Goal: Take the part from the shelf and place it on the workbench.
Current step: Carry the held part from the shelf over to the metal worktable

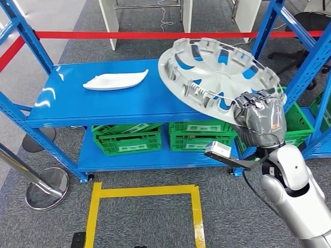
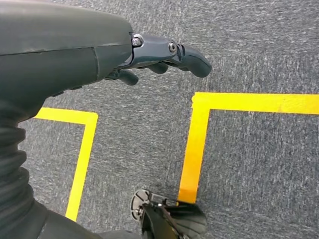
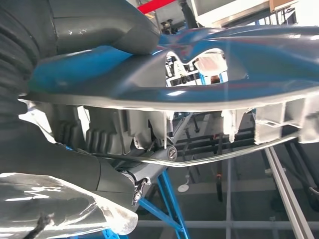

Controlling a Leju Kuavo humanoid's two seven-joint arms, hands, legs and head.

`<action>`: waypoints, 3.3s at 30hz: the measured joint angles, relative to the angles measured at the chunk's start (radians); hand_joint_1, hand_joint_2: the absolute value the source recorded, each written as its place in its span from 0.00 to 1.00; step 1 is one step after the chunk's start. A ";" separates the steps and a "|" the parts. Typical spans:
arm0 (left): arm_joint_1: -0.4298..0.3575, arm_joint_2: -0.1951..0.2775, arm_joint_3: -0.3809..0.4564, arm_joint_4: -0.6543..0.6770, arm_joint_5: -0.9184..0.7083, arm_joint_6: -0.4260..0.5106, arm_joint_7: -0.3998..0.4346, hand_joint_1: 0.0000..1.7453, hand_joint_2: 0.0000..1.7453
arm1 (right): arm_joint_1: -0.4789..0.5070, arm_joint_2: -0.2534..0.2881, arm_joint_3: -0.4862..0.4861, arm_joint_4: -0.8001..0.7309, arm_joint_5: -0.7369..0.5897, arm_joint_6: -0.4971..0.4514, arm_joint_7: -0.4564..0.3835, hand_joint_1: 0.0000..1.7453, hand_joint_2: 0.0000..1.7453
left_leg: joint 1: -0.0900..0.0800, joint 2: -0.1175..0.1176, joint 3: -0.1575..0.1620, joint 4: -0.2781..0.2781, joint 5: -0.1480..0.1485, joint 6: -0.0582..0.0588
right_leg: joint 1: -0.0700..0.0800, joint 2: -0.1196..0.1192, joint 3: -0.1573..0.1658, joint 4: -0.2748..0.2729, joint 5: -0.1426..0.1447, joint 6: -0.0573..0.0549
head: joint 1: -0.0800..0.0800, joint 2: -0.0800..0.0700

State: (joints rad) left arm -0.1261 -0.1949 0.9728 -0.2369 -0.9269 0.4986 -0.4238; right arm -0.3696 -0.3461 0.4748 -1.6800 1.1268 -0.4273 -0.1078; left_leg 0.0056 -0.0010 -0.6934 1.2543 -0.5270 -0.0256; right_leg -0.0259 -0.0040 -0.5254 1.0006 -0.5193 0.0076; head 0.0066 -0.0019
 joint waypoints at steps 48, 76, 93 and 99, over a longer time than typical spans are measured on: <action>0.005 -0.012 0.001 0.000 0.009 0.016 0.008 0.00 1.00 | 0.078 -0.071 -0.080 -0.046 -0.058 0.063 0.037 1.00 1.00 | -0.017 0.006 0.071 -0.274 0.120 0.064 | -0.002 0.001 -0.056 0.159 0.019 0.057 | 0.018 0.000; 0.012 -0.017 0.000 0.000 0.006 0.014 0.020 0.00 1.00 | 0.049 -0.085 -0.116 -0.056 -0.179 0.151 0.015 1.00 1.00 | -0.015 -0.001 0.104 -0.253 0.078 0.068 | -0.002 0.003 -0.142 0.263 -0.095 0.052 | 0.017 0.000; 0.021 -0.012 0.000 0.000 0.006 0.013 0.021 0.00 1.00 | 0.070 -0.101 -0.115 -0.071 -0.187 0.164 -0.002 1.00 1.00 | -0.006 0.010 0.042 -0.074 0.012 0.015 | -0.002 -0.051 -0.046 0.024 0.019 0.008 | 0.007 0.000; 0.017 -0.009 0.000 0.000 0.006 0.007 0.021 0.00 1.00 | 0.070 -0.105 -0.113 -0.077 -0.165 0.168 -0.008 1.00 1.00 | -0.020 0.035 0.106 -0.233 0.055 0.046 | 0.005 -0.089 -0.050 0.023 0.018 0.032 | 0.008 0.000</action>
State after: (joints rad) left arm -0.1092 -0.2044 0.9732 -0.2369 -0.9207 0.5059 -0.4028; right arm -0.3001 -0.4506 0.3613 -1.7567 0.9618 -0.2596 -0.1153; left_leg -0.0148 0.0343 -0.5876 1.0210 -0.4722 0.0204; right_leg -0.0205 -0.0933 -0.5752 1.0239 -0.5013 0.0394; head 0.0147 -0.0019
